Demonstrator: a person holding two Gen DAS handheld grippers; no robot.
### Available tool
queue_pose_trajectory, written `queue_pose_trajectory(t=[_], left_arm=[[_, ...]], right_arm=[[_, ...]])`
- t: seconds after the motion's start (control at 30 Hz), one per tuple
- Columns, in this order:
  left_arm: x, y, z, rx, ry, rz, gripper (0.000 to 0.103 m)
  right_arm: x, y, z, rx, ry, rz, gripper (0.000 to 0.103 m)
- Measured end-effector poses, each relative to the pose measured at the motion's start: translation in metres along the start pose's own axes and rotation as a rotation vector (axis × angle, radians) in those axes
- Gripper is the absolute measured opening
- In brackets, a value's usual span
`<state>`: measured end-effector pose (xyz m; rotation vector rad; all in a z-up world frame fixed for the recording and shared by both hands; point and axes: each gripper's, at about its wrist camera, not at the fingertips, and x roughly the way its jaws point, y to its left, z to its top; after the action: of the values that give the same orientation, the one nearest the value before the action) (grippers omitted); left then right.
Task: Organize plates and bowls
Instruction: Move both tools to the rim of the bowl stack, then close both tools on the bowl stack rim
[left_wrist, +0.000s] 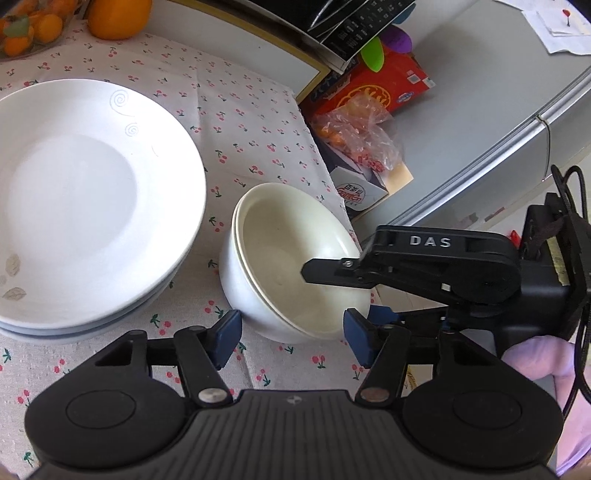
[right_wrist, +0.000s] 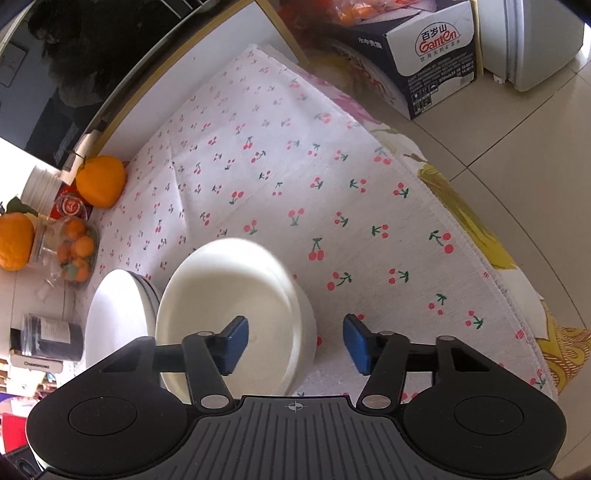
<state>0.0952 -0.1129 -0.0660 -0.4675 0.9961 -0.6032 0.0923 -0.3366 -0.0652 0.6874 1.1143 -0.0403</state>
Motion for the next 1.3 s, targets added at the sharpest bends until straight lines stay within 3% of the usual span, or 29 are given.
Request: queue_pose_trajectory(t=[0.23,0.7,1.03,1.17,1.3], left_arm=[[0.0,0.001,0.0,-0.022,0.01,-0.019,0.058],[-0.003,-0.002,0.001,-0.058,0.005,-0.058,0.059],[-0.009,0.003,0.004,-0.144,-0.064,-0.009,0.059],[-0.001,0.009,0.007,-0.175,-0.074,0.035,0.053],[0.002,0.01,0.007,-0.186,-0.08,0.074,0.037]], right_arm=[[0.002,-0.001,0.0,0.005,0.002,-0.006,0.037],[0.0,-0.006,0.003,0.028,-0.006,-0.006,0.035],[0.0,-0.008,0.005,0.03,-0.011,-0.01,0.022],[0.001,-0.007,0.004,0.021,-0.009,-0.01,0.02],[0.002,-0.004,0.003,0.01,-0.01,-0.015,0.019]])
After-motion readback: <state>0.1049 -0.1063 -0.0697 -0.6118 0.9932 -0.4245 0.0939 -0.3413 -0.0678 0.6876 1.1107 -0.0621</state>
